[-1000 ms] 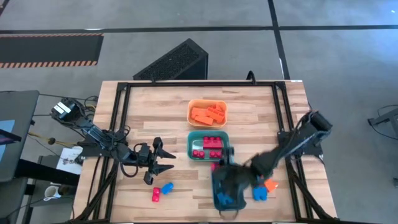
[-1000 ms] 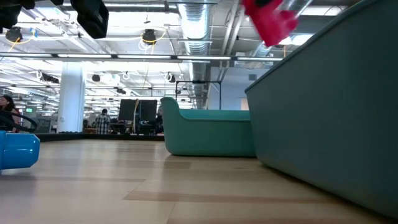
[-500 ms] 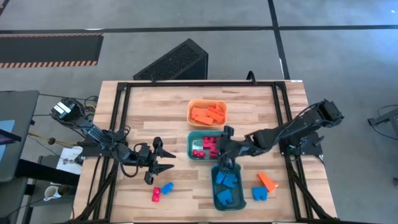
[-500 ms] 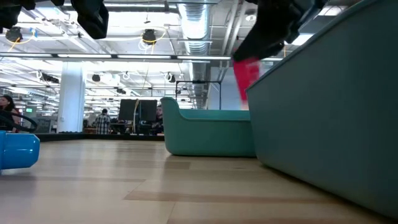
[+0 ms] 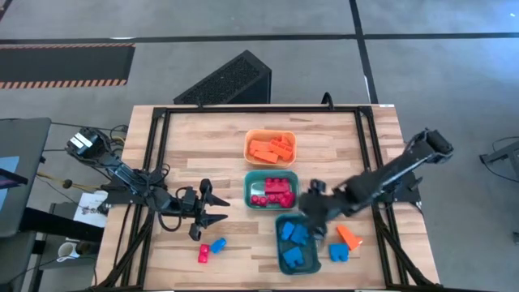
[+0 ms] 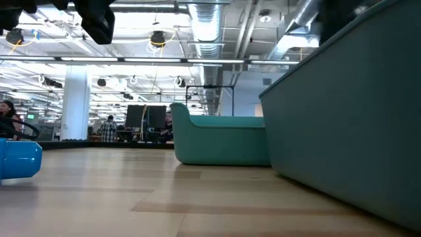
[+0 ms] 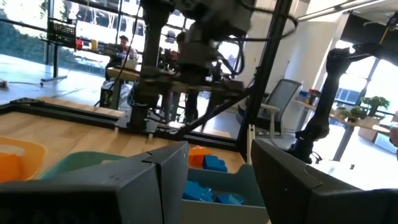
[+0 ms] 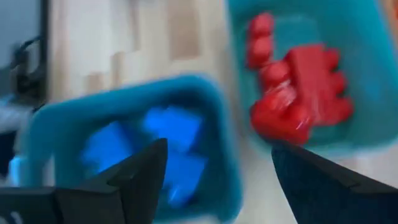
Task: Sort & place blocks by color
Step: Put the blue game piece into the blue bin
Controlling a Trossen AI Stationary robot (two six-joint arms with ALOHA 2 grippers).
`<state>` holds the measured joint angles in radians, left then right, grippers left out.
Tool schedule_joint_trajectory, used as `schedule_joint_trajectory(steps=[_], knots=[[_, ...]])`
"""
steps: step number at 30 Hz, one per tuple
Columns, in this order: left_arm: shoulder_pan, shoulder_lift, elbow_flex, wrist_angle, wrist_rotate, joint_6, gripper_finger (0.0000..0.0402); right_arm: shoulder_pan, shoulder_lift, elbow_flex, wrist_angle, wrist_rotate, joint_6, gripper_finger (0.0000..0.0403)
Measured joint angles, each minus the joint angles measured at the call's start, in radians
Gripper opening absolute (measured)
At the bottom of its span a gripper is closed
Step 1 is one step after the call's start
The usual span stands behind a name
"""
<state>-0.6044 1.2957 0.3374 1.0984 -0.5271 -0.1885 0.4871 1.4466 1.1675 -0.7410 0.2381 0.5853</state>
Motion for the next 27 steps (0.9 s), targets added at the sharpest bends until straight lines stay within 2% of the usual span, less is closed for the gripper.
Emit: schedule_joint_trajectory(steps=[8, 13, 19, 27], knots=[[0.0, 0.0, 0.0, 0.004, -0.002, -0.013, 0.0164, 0.256, 0.02, 0.008, -0.161, 0.0, 0.314, 0.0296], [0.0, 0.0, 0.0, 0.005, -0.002, -0.031, 0.0164, 0.358, 0.075, 0.007, -0.287, -0.04, 0.528, 0.0295], [0.002, 0.0, 0.0, 0.005, -0.003, -0.03, 0.0164, 0.441, 0.162, 0.007, -0.269, -0.068, 0.6, 0.0295], [0.002, 0.0, 0.0, 0.0, -0.003, -0.03, 0.0164, 0.462, 0.325, 0.007, -0.266, -0.213, 0.585, 0.0299]])
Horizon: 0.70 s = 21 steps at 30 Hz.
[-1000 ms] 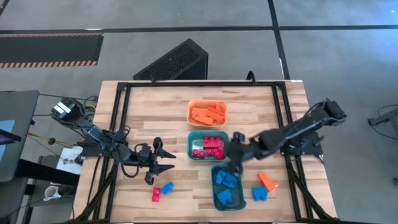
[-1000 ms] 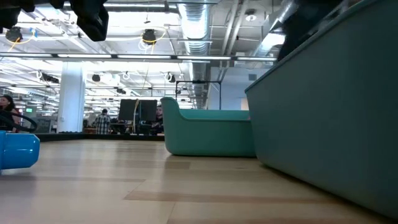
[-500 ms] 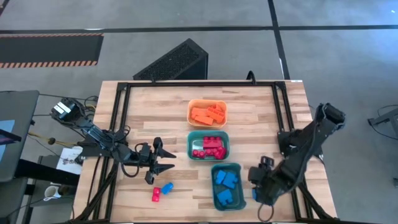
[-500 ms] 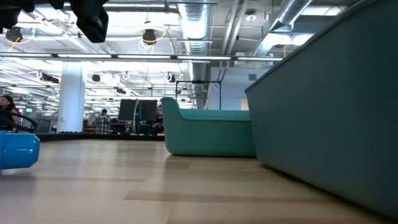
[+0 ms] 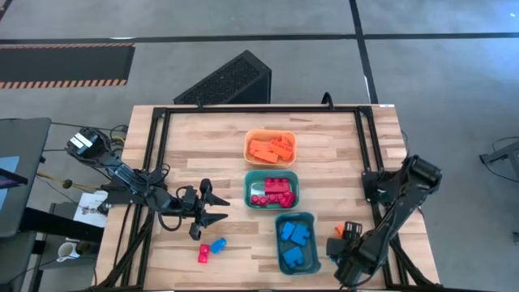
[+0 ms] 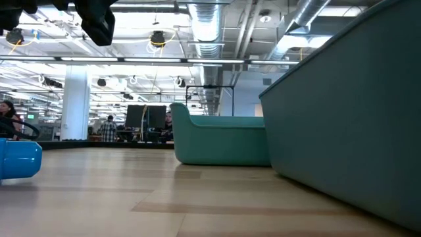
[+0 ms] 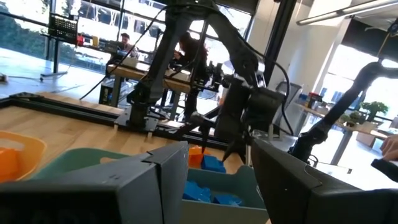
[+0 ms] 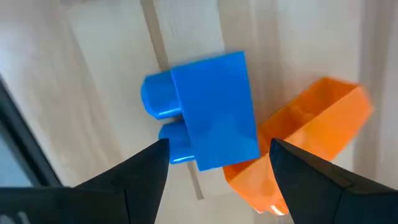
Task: Sort & place blocks by color
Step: Put the blue game piece into the blue bin
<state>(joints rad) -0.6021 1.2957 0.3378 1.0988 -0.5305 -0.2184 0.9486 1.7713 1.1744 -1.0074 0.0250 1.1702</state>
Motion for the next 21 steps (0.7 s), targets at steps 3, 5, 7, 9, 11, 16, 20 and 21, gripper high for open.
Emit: schedule_joint_trajectory(steps=[3, 5, 7, 9, 11, 16, 20, 21], knots=[[0.0, 0.0, 0.0, -0.001, 0.0, 0.0, 0.0164, -0.002, 0.033, 0.001, 0.018, -0.031, -0.022, 0.0312], [0.0, 0.0, 0.0, -0.003, 0.0, -0.001, 0.0164, -0.002, 0.045, 0.001, 0.049, -0.027, -0.047, 0.0324], [0.0, 0.0, 0.0, -0.005, 0.0, -0.001, 0.0164, -0.002, 0.05, 0.001, 0.058, -0.022, -0.067, 0.0338], [0.0, 0.0, 0.0, -0.007, 0.0, -0.001, 0.0164, -0.005, 0.051, 0.0, 0.059, -0.019, -0.072, 0.035], [0.0, 0.0, 0.0, -0.009, 0.0, -0.001, 0.0164, -0.012, 0.05, -0.001, 0.059, -0.015, -0.072, 0.0358], [0.0, 0.0, 0.0, -0.009, 0.0, -0.002, 0.0164, -0.018, 0.05, -0.002, 0.084, 0.03, -0.075, 0.036], [0.0, 0.0, 0.0, -0.009, 0.0, -0.003, 0.0164, -0.029, 0.05, -0.002, 0.13, 0.05, -0.079, 0.0352], [0.0, 0.0, 0.0, -0.009, 0.0, -0.004, 0.0164, -0.032, 0.05, -0.002, 0.135, 0.051, -0.079, 0.035]])
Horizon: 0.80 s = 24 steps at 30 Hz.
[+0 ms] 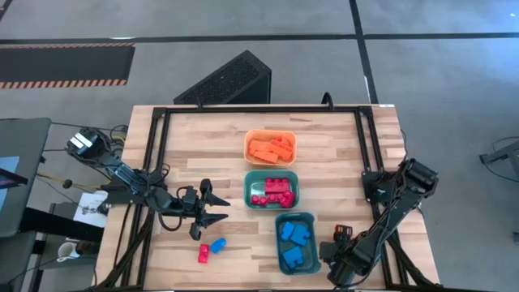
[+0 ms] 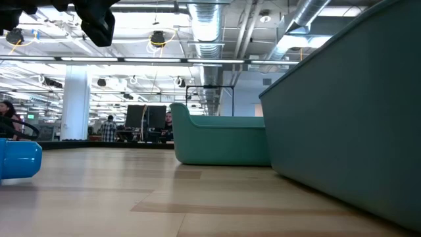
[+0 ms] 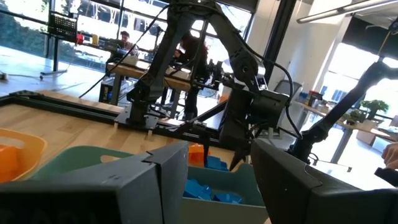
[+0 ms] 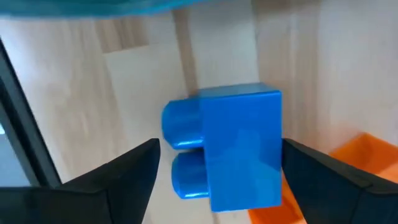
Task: Sort & place blocks by color
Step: Put the blue game piece into the blue bin
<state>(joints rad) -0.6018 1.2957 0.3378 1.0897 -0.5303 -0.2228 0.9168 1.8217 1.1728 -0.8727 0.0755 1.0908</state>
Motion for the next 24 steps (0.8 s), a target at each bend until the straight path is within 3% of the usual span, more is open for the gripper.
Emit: schedule_joint_trajectory(steps=[11, 19, 24], knots=[[0.0, 0.0, 0.0, 0.0, 0.0, -0.002, 0.0164, -0.02, -0.002, -0.102, 0.12, -0.005, 0.041, 0.0342], [0.0, 0.0, 0.0, -0.001, 0.0, -0.002, 0.0164, -0.024, -0.016, -0.082, 0.032, -0.047, 0.035, 0.0268], [0.0, 0.0, 0.0, -0.001, -0.002, -0.002, 0.0164, -0.022, -0.104, -0.062, 0.033, 0.061, 0.062, 0.0268]])
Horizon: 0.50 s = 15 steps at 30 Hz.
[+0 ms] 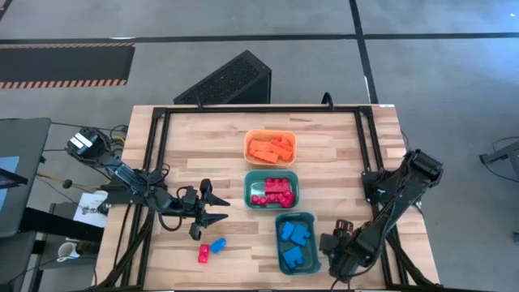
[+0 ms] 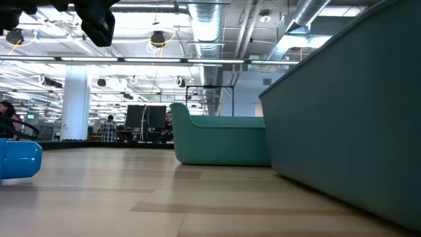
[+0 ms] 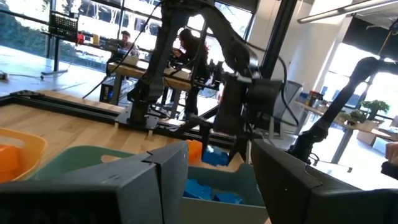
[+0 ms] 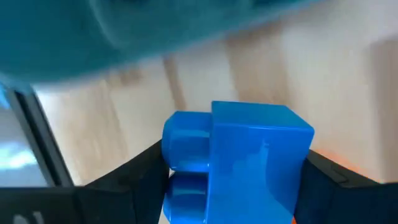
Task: Sort & place blocks by color
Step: Put the blue game piece into the blue bin
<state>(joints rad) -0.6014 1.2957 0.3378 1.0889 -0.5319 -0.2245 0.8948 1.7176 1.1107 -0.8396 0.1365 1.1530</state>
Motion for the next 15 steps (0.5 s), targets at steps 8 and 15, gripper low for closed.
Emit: schedule_joint_trajectory(steps=[8, 15], knots=[[0.0, 0.0, 0.0, 0.0, -0.001, 0.0, 0.0164, -0.001, -0.159, -0.001, 0.161, 0.366, -0.039, 0.0268], [0.0, 0.0, 0.0, 0.0, -0.003, 0.0, 0.0164, -0.052, -0.154, 0.001, 0.425, 0.423, -0.225, 0.0272]])
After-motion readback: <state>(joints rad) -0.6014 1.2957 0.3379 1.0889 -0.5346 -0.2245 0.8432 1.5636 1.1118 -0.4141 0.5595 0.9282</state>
